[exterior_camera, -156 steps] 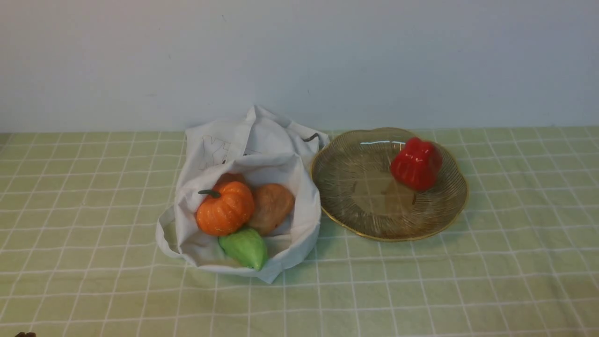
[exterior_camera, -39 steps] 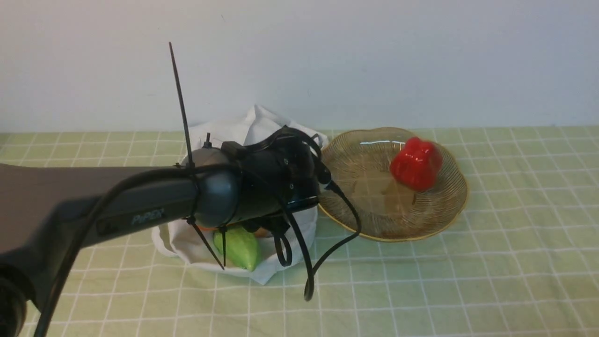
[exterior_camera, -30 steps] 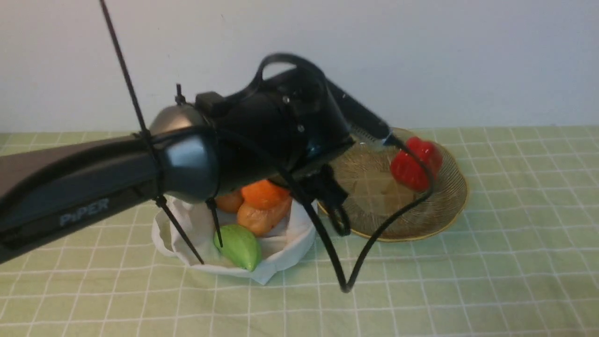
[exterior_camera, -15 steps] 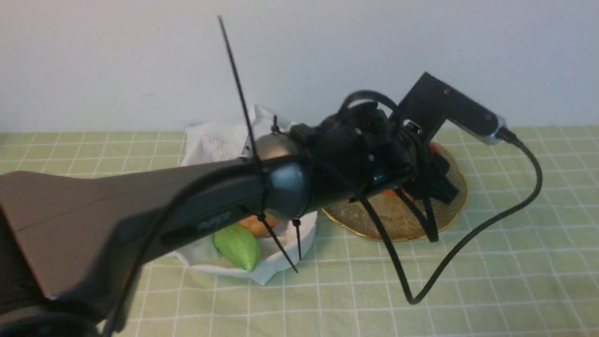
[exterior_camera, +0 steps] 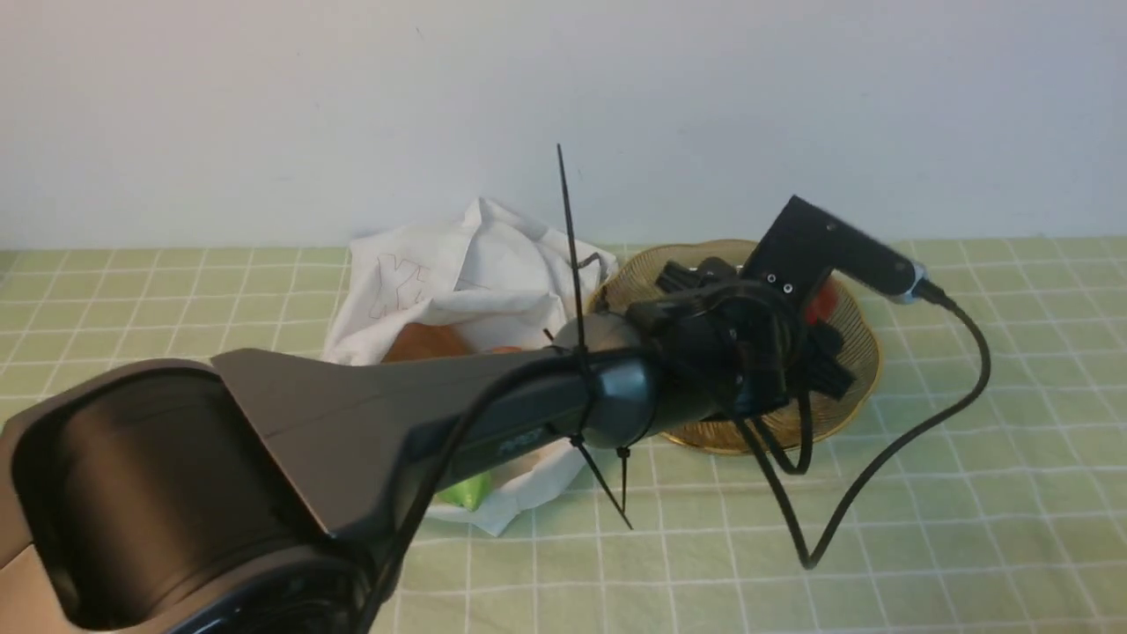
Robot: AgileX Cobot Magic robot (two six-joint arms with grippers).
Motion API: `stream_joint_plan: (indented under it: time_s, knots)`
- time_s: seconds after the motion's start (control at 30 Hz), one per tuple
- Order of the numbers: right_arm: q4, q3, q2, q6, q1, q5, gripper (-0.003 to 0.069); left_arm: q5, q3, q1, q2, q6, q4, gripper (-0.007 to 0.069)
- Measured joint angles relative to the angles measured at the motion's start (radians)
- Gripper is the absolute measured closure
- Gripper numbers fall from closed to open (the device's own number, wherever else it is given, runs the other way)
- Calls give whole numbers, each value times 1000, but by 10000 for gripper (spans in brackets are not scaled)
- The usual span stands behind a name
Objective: Take vegetables from bag on green coffee tablecloth place on plate.
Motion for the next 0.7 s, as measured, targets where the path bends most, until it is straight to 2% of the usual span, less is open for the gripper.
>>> stream_joint_plan:
  time_s: [0.1, 0.2, 0.3, 0.33, 0.4, 0.43, 0.47, 0.53, 0.57, 0.6, 0.67, 0.7]
  knots:
    - [0, 0, 0, 0, 0, 0, 676, 10, 0, 0, -12, -9, 0, 10]
    - [0, 0, 0, 0, 0, 0, 676, 93, 0, -8, -64, -10, -4, 27]
    - [0, 0, 0, 0, 0, 0, 676, 280, 0, -31, -149, -3, -11, 127]
    - [0, 0, 0, 0, 0, 0, 676, 294, 0, -33, -164, 0, -12, 149]
    - [0, 0, 0, 0, 0, 0, 676, 477, 0, -64, -261, 78, -21, 326]
    - [0, 0, 0, 0, 0, 0, 676, 490, 0, -67, -270, 88, -24, 326]
    - [0, 0, 0, 0, 0, 0, 676, 580, -1, -87, -331, 168, -42, 438]
    - [0, 0, 0, 0, 0, 0, 676, 682, -4, -112, -419, 290, -79, 561]
    - [0, 0, 0, 0, 0, 0, 676, 748, -5, -130, -470, 386, -120, 596]
    - [0, 0, 0, 0, 0, 0, 676, 748, -6, -132, -479, 386, -120, 600]
    - [1, 0, 0, 0, 0, -1, 676, 805, -3, -143, -581, 547, -230, 624]
    - [1, 0, 0, 0, 0, -1, 676, 813, 3, -143, -619, 584, -270, 625]
